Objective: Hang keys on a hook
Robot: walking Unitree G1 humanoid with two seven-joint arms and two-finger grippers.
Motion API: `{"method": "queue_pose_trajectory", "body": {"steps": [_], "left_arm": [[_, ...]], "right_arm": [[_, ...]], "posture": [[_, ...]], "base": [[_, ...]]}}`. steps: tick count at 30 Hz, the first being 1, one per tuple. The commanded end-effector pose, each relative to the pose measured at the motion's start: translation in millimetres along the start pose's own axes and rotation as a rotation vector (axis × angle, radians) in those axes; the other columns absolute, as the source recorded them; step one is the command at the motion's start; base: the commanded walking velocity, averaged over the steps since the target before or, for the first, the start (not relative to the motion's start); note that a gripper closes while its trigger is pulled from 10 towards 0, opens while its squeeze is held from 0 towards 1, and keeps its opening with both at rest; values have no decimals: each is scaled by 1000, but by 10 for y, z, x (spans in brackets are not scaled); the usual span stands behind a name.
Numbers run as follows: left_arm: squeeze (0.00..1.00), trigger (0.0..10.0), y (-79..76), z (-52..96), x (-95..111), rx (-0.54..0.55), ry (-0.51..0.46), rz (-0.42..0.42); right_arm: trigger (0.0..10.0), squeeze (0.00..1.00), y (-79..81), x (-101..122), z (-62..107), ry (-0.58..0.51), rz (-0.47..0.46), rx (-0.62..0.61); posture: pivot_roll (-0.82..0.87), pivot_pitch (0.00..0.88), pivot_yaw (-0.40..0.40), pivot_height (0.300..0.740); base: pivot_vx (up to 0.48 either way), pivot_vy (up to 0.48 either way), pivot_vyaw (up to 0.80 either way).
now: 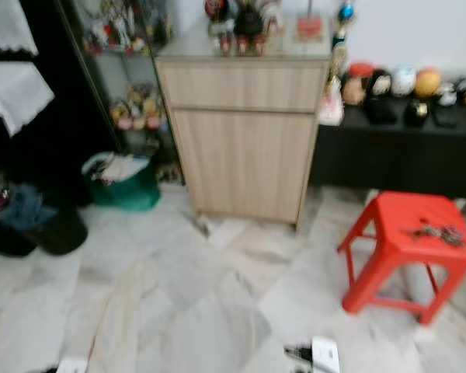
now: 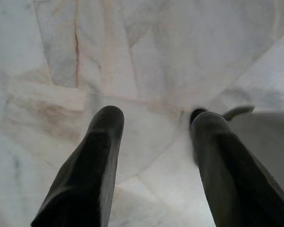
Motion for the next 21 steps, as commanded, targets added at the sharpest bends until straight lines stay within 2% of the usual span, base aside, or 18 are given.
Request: {"method": "queue_pose_trajectory", "body": {"steps": [1, 6, 7, 9, 10, 12, 14, 17, 19, 21], "left_arm": [[0, 10000, 38, 39, -90, 27, 5, 34], [0, 10000, 16, 57, -44, 87, -81, 100], [0, 10000, 3, 60, -12, 97, -111, 103], [0, 10000, 243, -34, 792, 155, -358, 93], [0, 10000, 243, -34, 792, 155, -358, 93], [0, 10000, 427, -3, 1318, 244, -480, 16], [0, 10000, 420, 44, 1462, 260, -552, 0], [0, 10000, 357, 175, 1686, 251, -722, 25], [0, 10000, 347, 208, 1715, 248, -757, 37], [0, 10000, 331, 303, 1777, 240, -839, 46]], "right_arm": [[10000, 0, 15, 60, 1, -63, -17, -13], [10000, 0, -86, 180, 44, -208, -54, -73], [10000, 0, -115, 213, 57, -240, -66, -83], [10000, 0, -39, 508, 79, -392, -22, -85], [10000, 0, -39, 508, 79, -392, -22, -85], [10000, 0, 50, 976, 189, -623, 32, -69], [10000, 0, 72, 1094, 247, -694, 60, -53], [10000, 0, 164, 1266, 361, -806, 90, 15], [10000, 0, 175, 1294, 382, -822, 92, 28], [10000, 0, 193, 1355, 441, -861, 91, 49]], "posture": [[77, 0, 63, 740], [62, 0, 47, 740], [75, 0, 21, 740], [76, 0, 9, 740], [76, 0, 9, 740], [70, 0, -4, 740], [67, 0, -6, 740], [42, 0, -12, 740], [41, 0, -14, 740], [42, 0, -24, 740]], "base": [[0, 0, 0], [0, 0, 0], [0, 0, 0], [0, 0, 0], [0, 0, 0], [0, 0, 0], [0, 0, 0], [0, 0, 0], [0, 0, 0], [0, 0, 0]]}}
Point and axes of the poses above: a point about 5 cm out from each wrist's last joint towards the gripper, its own z axis pointing back from the gripper into the wrist, its own x axis along the axis of the wrist's last joint, y = z × x, the point moved 2 cm from there along -z, pointing out of the wrist towards the gripper, and after that the axes turned 9 degrees about -z, right-handed, at the moved point
